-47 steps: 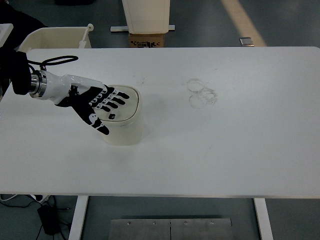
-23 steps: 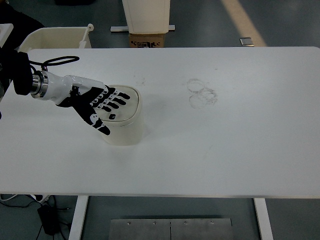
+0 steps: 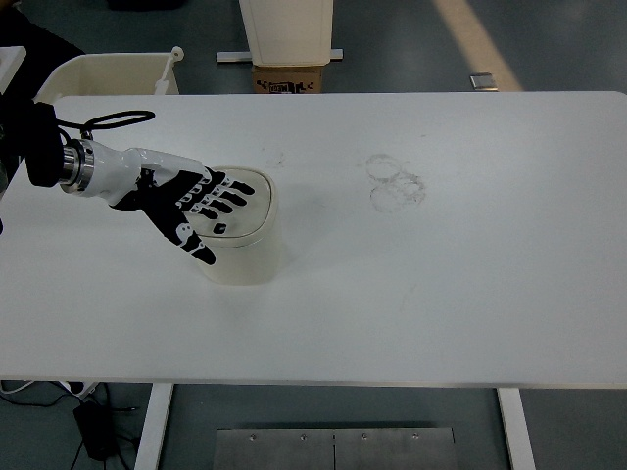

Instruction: Close trash bin

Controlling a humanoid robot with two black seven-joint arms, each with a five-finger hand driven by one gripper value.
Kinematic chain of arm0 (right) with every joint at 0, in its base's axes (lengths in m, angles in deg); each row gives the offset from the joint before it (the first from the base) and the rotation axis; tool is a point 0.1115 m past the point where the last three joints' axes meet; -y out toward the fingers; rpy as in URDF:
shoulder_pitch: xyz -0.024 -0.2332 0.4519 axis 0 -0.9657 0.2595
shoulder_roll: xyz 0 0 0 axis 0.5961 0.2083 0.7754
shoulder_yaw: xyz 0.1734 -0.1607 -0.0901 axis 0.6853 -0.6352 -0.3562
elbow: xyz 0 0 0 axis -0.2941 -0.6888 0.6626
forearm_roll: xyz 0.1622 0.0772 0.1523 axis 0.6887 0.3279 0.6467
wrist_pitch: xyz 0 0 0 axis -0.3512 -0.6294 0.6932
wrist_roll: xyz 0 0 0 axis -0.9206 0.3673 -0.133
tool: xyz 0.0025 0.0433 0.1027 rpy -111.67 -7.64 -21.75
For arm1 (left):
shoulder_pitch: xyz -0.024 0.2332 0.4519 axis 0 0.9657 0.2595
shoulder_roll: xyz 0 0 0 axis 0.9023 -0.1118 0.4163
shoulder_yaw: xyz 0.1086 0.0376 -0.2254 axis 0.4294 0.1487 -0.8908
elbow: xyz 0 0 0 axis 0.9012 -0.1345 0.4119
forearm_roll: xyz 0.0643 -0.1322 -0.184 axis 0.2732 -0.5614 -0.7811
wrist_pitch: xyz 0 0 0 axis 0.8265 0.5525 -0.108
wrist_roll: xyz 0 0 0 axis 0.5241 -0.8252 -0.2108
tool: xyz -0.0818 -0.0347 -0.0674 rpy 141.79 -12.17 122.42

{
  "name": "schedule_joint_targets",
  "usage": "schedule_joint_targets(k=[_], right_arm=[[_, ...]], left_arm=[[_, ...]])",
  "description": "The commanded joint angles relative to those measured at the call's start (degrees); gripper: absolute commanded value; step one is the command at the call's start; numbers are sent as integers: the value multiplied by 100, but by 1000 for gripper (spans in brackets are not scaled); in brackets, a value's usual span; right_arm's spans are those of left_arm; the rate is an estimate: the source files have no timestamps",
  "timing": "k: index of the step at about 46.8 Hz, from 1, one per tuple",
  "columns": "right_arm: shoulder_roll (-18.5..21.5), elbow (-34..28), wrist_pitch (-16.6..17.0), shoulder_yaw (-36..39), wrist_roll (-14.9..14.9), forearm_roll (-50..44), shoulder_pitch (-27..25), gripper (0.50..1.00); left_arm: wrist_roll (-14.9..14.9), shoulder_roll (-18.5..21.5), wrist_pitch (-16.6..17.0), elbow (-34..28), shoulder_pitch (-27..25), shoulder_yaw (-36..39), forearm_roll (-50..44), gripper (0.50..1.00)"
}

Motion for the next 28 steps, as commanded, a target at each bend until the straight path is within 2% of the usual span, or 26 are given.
schedule_joint_targets(k=[1, 28], right_arm=[[0, 0, -1, 0, 0, 0, 0, 991], [0, 0, -1, 0, 0, 0, 0, 991]], left_arm=[[-2, 9, 0, 0, 4, 2, 0, 1000], [-2, 53, -9, 26, -5, -24, -9, 1000]])
